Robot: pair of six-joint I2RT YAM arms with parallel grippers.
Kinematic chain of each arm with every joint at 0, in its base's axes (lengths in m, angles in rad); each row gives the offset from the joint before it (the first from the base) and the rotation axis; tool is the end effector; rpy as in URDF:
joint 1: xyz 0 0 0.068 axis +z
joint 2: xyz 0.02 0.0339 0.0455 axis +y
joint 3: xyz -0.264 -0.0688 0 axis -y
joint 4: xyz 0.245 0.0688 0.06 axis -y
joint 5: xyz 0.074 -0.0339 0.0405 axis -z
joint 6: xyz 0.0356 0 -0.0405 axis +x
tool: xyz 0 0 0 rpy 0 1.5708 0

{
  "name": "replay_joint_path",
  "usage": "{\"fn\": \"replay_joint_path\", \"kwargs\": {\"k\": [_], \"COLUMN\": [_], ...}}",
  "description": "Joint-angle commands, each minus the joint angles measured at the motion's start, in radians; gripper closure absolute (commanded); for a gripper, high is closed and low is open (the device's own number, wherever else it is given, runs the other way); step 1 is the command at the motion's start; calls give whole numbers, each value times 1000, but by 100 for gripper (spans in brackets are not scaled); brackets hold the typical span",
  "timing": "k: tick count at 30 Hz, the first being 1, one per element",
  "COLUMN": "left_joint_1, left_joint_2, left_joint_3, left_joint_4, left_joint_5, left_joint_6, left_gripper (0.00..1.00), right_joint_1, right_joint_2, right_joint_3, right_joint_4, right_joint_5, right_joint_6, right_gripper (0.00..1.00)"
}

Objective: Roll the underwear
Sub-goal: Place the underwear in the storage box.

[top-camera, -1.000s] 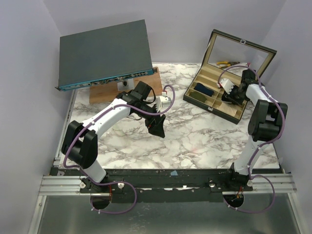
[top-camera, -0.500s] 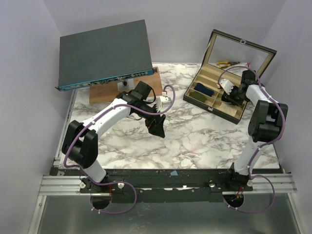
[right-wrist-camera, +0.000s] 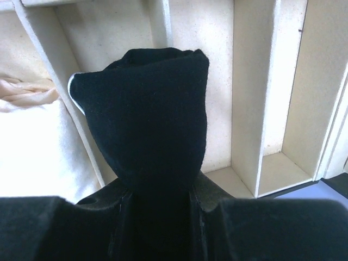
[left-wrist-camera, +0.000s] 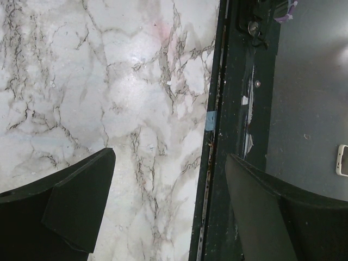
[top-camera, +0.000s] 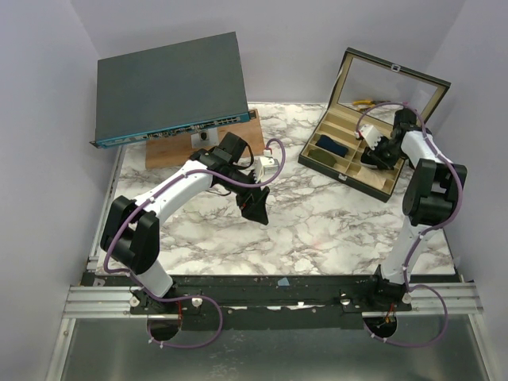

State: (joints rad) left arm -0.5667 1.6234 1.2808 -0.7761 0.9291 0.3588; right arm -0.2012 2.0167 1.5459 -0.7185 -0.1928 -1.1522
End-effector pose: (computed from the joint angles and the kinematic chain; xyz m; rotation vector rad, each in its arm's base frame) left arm 0.2601 -0.1993 0.2656 1.3725 2.1064 -1.3045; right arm 0.4129 -0.0772 0.1929 -1.2916 2.3974 -0.1240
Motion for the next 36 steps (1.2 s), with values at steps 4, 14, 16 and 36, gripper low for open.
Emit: {"fn": "replay_joint_path", "kwargs": {"k": [4, 14, 16, 36], "left_joint_1": [5, 8, 7, 11], "left_joint_2": [8, 8, 6, 19], "left_joint_3": [18, 20, 17, 26], "left_joint_4": [-9, -11, -10, -12], "left_joint_5": [-4, 5, 7, 13], "left_joint_6": [26, 32, 34, 31], "left_gripper": [12, 12, 12, 12], "right_joint_1": [3, 3, 3, 2], "right_joint_2": [-11, -104, -106, -174], "right_joint_3": [-107, -76, -75, -1], "right_joint_4": [-95, -95, -91, -89], "right_joint_5": [-53, -25, -14, 10], "right_joint_6": [111, 144, 149, 285], "right_gripper": [98, 99, 99, 98]}}
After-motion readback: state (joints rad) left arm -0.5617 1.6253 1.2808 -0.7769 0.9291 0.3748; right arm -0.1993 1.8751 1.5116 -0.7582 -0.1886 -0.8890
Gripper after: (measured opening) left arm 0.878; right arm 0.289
